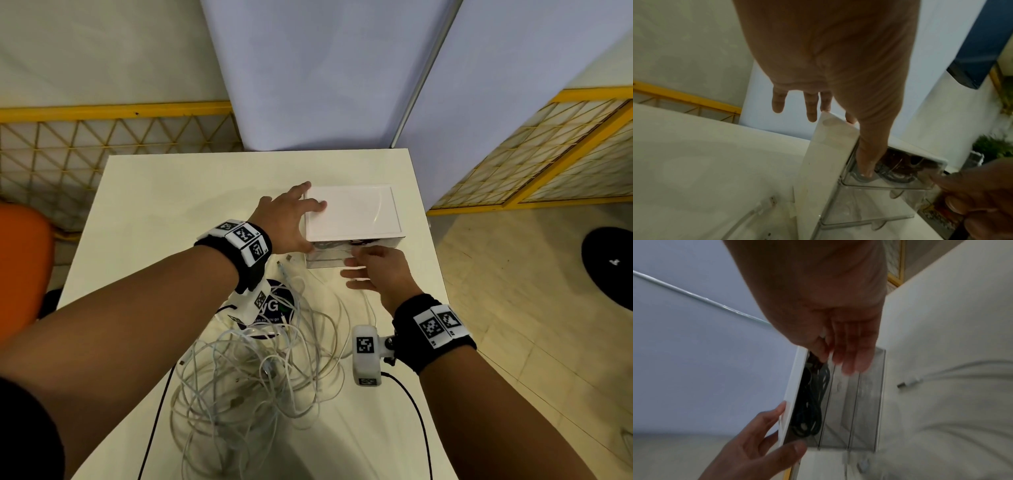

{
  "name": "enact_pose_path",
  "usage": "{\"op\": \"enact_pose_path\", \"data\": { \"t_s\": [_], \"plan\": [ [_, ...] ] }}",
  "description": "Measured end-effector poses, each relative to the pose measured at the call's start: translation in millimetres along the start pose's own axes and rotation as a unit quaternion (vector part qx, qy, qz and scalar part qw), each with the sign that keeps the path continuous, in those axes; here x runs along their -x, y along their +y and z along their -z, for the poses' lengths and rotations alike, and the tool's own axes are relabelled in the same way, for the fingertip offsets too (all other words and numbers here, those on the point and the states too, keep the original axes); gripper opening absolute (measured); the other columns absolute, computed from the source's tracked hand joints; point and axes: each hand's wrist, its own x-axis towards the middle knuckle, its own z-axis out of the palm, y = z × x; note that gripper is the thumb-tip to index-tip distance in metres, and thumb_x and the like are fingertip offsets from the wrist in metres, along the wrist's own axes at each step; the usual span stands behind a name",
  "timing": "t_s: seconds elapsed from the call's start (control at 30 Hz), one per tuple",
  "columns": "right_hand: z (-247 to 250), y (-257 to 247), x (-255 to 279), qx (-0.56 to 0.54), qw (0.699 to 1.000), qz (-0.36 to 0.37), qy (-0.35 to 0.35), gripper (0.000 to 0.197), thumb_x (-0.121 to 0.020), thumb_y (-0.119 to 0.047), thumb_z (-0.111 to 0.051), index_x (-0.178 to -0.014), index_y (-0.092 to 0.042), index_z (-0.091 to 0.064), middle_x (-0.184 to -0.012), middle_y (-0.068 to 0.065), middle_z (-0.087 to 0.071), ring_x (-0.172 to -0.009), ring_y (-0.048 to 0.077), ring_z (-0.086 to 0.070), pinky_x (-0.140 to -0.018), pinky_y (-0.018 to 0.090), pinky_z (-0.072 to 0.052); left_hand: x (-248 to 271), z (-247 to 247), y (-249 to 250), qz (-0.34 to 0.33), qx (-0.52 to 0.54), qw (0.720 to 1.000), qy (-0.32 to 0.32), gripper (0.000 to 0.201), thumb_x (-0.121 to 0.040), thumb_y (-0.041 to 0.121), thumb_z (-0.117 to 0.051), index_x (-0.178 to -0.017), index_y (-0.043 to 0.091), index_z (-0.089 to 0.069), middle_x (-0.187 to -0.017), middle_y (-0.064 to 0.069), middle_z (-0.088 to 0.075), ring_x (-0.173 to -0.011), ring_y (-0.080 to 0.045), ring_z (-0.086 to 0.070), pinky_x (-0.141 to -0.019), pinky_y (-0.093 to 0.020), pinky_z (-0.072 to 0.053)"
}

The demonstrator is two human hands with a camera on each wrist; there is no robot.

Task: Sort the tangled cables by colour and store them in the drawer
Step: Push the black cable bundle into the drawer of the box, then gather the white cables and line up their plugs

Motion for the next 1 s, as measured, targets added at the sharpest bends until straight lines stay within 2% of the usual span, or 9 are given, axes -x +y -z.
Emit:
{"op": "enact_pose_path", "data": {
  "t_s": [0.1,0.2,0.3,0.47,0.53,0.7,0.83,0.93,1.0],
  "plan": [
    [23,-2,-7,0.059,0.988,0.049,0.134,0.021,-0.09,-0.012,-0.067,-0.104,-0.007,-0.052,-0.086,0.014,-0.062,-0.064,0.026,-0.064,-0.055,0.037,-0.058,1,-2,-2,0.002,0.032,0.999,-0.003,0.094,-0.068,0.045,-0.087,-0.148,0.035,-0.039,-0.167,0.001,-0.01,-0.147,-0.021,-0.031,-0.112,-0.051,-0.032],
    [40,-6,-11,0.112,0.966,0.138,0.189,0.036,-0.089,-0.011,-0.063,-0.118,-0.016,-0.041,-0.103,0.007,-0.057,-0.09,0.023,-0.06,-0.076,0.037,-0.053,1,-6,-4,-0.001,0.109,0.994,0.004,0.103,-0.065,0.036,-0.09,-0.151,0.031,-0.033,-0.166,0.002,-0.009,-0.148,-0.019,-0.027,-0.115,-0.047,-0.032],
    [43,-11,-12,0.106,0.968,0.18,0.138,0.034,-0.096,-0.013,-0.052,-0.129,-0.019,-0.044,-0.114,0.002,-0.055,-0.096,0.016,-0.055,-0.08,0.027,-0.045,2,-11,-2,0.013,0.169,0.985,0.017,0.115,-0.065,0.027,-0.091,-0.156,0.029,-0.021,-0.167,0.0,-0.007,-0.15,-0.016,-0.02,-0.118,-0.031,-0.026],
    [42,-6,-16,0.155,0.964,0.181,0.118,0.038,-0.097,-0.025,-0.057,-0.132,-0.016,-0.047,-0.117,0.0,-0.059,-0.106,0.016,-0.058,-0.087,0.027,-0.046,19,-19,-1,0.069,0.242,0.967,0.032,0.116,-0.069,0.02,-0.09,-0.158,0.021,-0.015,-0.163,-0.005,-0.019,-0.144,-0.021,-0.033,-0.111,-0.03,-0.034],
    [42,0,-15,0.174,0.962,0.171,0.122,0.041,-0.096,-0.031,-0.058,-0.132,-0.016,-0.047,-0.119,0.001,-0.059,-0.106,0.016,-0.057,-0.086,0.028,-0.045,39,-28,-8,0.096,0.239,0.966,0.033,0.1,-0.076,0.023,-0.086,-0.155,0.02,-0.024,-0.159,-0.006,-0.027,-0.137,-0.022,-0.04,-0.103,-0.026,-0.036],
    [32,25,-3,0.21,0.967,0.103,0.104,0.047,-0.096,-0.034,-0.059,-0.134,-0.014,-0.042,-0.116,0.006,-0.06,-0.106,0.022,-0.056,-0.088,0.032,-0.043,117,-59,-29,0.186,0.099,0.976,0.055,0.053,-0.08,0.048,-0.075,-0.125,0.025,-0.06,-0.139,-0.004,-0.043,-0.129,-0.028,-0.042,-0.103,-0.046,-0.038],
    [5,67,21,0.354,0.934,0.048,0.002,0.044,-0.089,-0.047,-0.065,-0.116,-0.013,-0.054,-0.099,0.003,-0.066,-0.095,0.024,-0.064,-0.075,0.026,-0.042,188,-84,-50,0.296,0.085,0.951,-0.002,0.079,-0.069,0.069,-0.074,-0.136,0.035,-0.05,-0.149,-0.005,-0.03,-0.135,-0.033,-0.033,-0.104,-0.055,-0.037],
    [-21,108,49,0.444,0.885,0.002,-0.141,0.081,-0.071,-0.08,-0.06,-0.125,-0.021,-0.05,-0.118,0.003,-0.052,-0.11,0.023,-0.057,-0.092,0.038,-0.05,228,-111,-68,0.342,0.094,0.931,-0.085,0.104,-0.059,0.079,-0.074,-0.145,0.038,-0.033,-0.154,-0.006,-0.018,-0.137,-0.038,-0.033,-0.104,-0.056,-0.04],
    [-37,129,64,0.523,0.836,0.015,-0.164,0.097,-0.062,-0.087,-0.059,-0.134,-0.023,-0.042,-0.127,0.006,-0.039,-0.118,0.027,-0.048,-0.1,0.044,-0.047,246,-130,-77,0.368,0.129,0.914,-0.109,0.117,-0.053,0.079,-0.076,-0.149,0.04,-0.023,-0.155,-0.007,-0.014,-0.137,-0.04,-0.033,-0.106,-0.055,-0.04]
  ]
}}
